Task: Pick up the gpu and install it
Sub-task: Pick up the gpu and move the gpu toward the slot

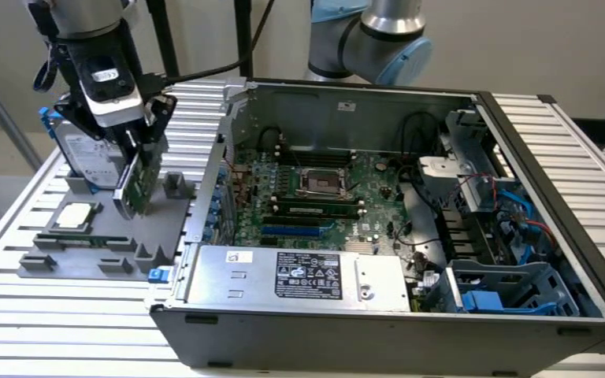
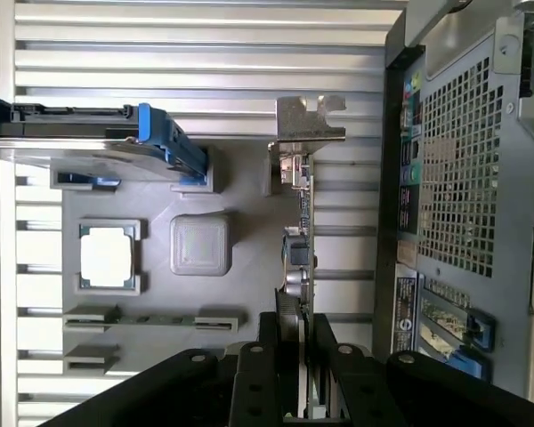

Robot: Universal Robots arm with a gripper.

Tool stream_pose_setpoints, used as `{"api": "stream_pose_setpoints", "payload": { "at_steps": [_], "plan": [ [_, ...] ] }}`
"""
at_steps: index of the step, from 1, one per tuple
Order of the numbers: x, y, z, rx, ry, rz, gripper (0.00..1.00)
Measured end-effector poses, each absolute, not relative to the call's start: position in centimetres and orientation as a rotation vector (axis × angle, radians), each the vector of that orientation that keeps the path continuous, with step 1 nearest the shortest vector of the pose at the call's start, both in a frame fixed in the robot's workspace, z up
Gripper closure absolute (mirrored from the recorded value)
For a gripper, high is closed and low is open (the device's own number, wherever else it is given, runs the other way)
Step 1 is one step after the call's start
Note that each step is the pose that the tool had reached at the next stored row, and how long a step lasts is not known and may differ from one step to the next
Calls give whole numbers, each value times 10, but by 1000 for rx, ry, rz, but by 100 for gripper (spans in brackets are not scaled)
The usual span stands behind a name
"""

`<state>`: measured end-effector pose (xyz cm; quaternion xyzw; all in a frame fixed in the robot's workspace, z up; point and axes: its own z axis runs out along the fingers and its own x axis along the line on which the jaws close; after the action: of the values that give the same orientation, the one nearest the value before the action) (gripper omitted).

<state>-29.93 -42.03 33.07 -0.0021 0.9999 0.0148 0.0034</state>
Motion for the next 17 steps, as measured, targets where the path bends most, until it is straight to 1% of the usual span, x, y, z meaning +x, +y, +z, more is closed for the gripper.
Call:
{"api": "stream_pose_setpoints", "payload": {
  "at_steps": [8,17],
  "plan": [
    [-294,-420,367,-17,3134,47,73],
    [-266,-424,408,-31,3136,60,73]
  ]
}}
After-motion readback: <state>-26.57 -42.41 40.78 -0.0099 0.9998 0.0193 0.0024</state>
